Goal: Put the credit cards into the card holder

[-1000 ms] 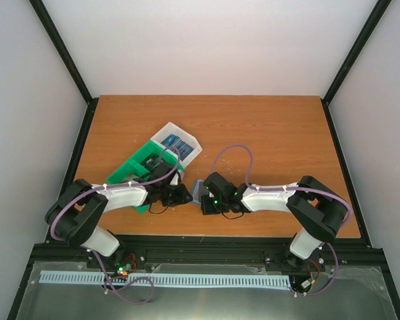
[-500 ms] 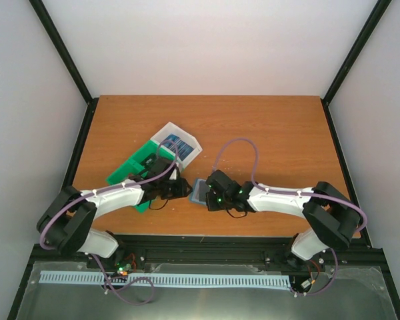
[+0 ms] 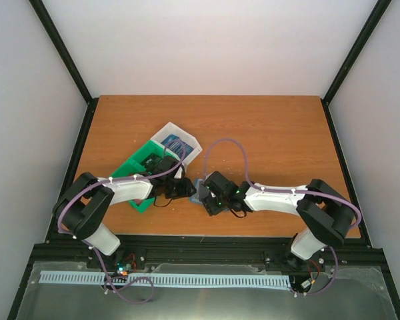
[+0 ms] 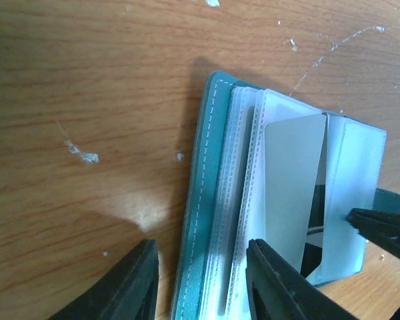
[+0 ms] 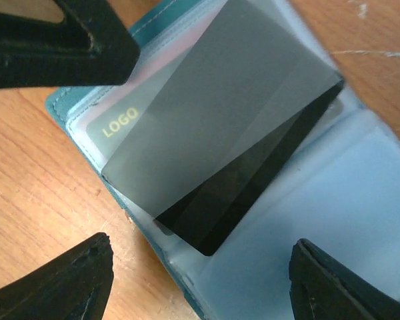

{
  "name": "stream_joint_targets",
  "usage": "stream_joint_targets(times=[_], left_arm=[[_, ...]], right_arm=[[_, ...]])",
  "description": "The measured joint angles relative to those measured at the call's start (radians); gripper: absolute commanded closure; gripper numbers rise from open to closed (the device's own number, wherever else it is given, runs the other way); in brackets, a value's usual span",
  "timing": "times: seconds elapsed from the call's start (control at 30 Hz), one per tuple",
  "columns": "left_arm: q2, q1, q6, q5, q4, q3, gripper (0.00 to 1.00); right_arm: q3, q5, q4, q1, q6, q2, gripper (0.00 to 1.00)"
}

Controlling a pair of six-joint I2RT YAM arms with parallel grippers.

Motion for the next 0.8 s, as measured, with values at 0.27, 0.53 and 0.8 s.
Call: stream_joint_targets(times=[0.27,0.53,0.8], left_arm=[[0.019,0.002,-0.010,0.030,0.019,-0.002,0.74],[0.020,0.007,-0.017,0.036,0.044,-0.021,0.80],[0.017,0.008,-0.017,0.040,0.072,-0.036,0.80]], right_arm=[[0.041,0.034,0.034,0.024,-0.040,0.087,0.29],[0.060,0.102,0.050,0.030,-0.009,0.120,0.44],[0.050,0.125,0.083,0.030,0.095,0.119,0.48]])
